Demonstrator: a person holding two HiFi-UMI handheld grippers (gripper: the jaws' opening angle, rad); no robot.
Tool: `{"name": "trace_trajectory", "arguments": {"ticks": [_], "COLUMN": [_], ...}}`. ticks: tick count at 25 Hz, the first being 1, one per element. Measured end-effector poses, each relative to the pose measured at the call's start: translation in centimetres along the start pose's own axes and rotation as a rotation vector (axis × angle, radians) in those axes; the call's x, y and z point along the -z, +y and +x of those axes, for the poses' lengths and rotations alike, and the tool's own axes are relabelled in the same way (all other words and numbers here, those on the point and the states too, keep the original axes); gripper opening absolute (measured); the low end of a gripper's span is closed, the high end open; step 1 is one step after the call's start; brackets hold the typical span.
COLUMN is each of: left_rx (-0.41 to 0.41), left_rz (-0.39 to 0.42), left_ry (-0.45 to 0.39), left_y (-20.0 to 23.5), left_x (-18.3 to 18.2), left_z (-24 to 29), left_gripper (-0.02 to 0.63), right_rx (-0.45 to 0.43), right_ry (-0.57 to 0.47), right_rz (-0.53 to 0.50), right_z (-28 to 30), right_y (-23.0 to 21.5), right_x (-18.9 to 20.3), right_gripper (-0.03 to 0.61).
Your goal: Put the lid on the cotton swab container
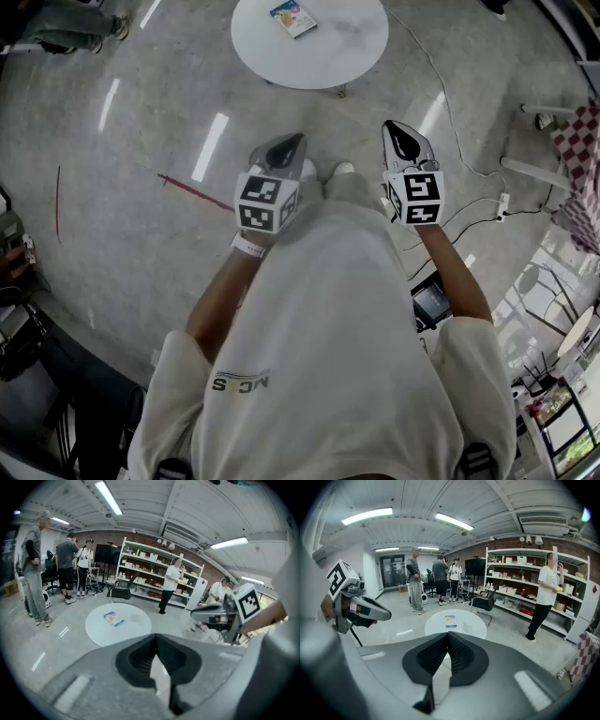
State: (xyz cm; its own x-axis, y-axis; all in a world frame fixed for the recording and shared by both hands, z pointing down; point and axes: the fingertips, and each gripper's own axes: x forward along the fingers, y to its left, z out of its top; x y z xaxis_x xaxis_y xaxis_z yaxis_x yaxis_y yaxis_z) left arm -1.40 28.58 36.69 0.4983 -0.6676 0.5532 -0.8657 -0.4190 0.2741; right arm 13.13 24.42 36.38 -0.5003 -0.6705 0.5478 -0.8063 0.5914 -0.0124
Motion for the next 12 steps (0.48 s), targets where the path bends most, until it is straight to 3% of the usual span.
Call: {"name": "trace_trajectory", "arguments": {"ticks": [7,12], "left_rx": [-0.040,-0.047], "left_rz": [0.012,0.033], "left_ry": [-0.032,-0.052], "left_y": [-5.2,-9.0], "left_x": [-2.5,-4.7], "left_z": [-0.7,-0.1], "left_gripper": [0.000,0.000], "right_rx": [-0.037,-0.069], "right_ry": [-0.057,-0.101], "right_rz": [0.183,0.217], "right_z": [-4.3,-6.2], "right_y": [-2.6,-4.6], "right_x": [1.0,1.2], "right_gripper": [-0.002,-0.002]}}
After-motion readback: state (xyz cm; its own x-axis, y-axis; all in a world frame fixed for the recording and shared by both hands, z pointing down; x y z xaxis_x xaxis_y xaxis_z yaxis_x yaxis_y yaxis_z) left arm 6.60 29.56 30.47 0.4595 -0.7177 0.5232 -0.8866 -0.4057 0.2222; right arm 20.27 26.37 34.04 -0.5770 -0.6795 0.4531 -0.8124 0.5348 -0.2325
